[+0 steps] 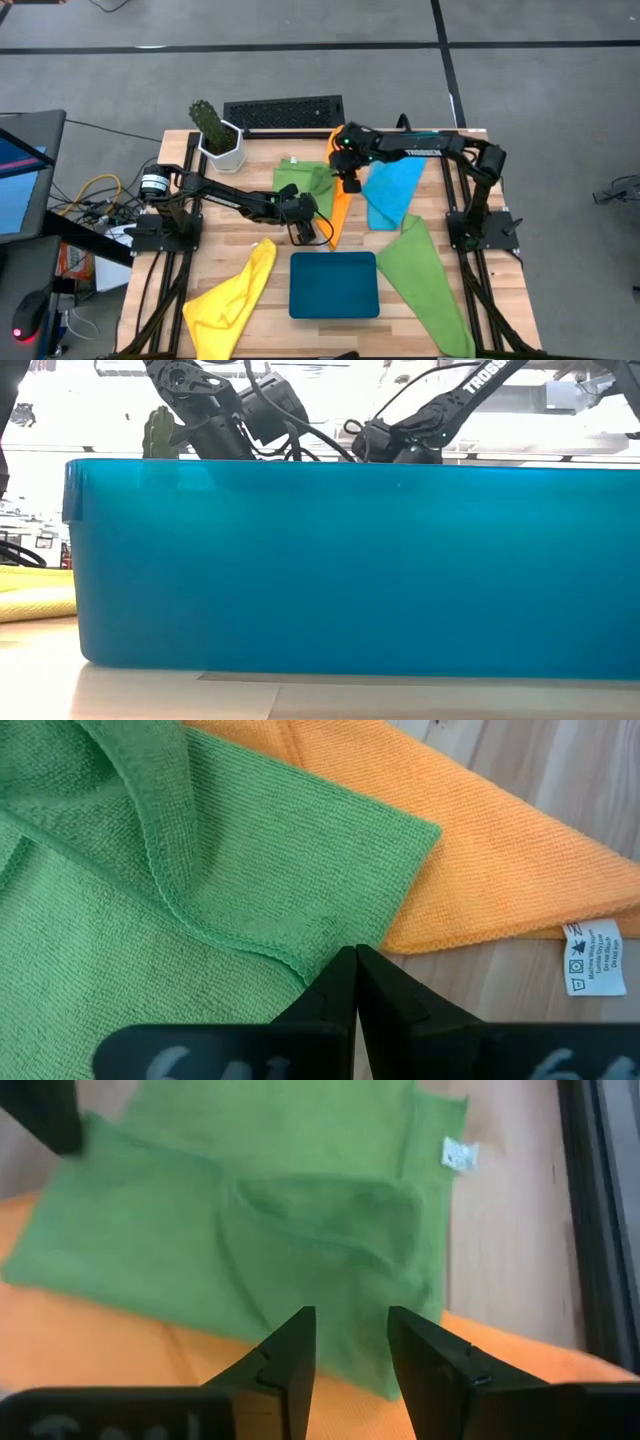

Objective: Fold microfiber towels
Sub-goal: Fold the top green microfiber towel

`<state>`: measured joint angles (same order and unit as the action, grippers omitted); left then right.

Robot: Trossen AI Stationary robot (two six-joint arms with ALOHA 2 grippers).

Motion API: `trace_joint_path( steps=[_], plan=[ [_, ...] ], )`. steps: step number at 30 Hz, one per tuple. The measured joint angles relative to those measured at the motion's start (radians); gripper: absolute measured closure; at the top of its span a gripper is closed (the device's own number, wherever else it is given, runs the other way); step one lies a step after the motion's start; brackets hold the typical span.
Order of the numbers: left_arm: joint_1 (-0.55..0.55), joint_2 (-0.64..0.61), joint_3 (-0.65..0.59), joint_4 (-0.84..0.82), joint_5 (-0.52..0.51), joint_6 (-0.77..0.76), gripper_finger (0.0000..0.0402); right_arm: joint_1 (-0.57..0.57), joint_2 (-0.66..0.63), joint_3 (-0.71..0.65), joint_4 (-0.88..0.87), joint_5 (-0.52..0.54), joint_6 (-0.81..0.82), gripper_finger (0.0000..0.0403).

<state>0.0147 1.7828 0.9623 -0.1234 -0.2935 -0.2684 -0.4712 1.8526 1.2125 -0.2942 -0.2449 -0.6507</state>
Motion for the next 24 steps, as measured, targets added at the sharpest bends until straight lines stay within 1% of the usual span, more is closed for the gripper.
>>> trace_joint_path(
  steps=[11, 18, 21, 24],
  plan=[
    [0.0, -0.001, 0.0, 0.0, 0.0, 0.002, 0.0401, -0.028, -0.007, 0.0, 0.003, 0.003, -0.004, 0.0253],
    [0.0, -0.001, 0.0, 0.001, 0.0, 0.002, 0.0401, -0.015, 0.039, 0.0, 0.012, -0.009, -0.03, 0.0255],
    [0.0, -0.001, 0.0, 0.001, -0.001, 0.004, 0.0401, -0.008, 0.04, 0.0, 0.036, 0.01, -0.032, 0.0273],
    [0.0, -0.001, 0.0, 0.001, -0.001, 0.005, 0.0401, -0.009, 0.039, 0.0, 0.051, 0.016, -0.038, 0.0313]
  ],
)
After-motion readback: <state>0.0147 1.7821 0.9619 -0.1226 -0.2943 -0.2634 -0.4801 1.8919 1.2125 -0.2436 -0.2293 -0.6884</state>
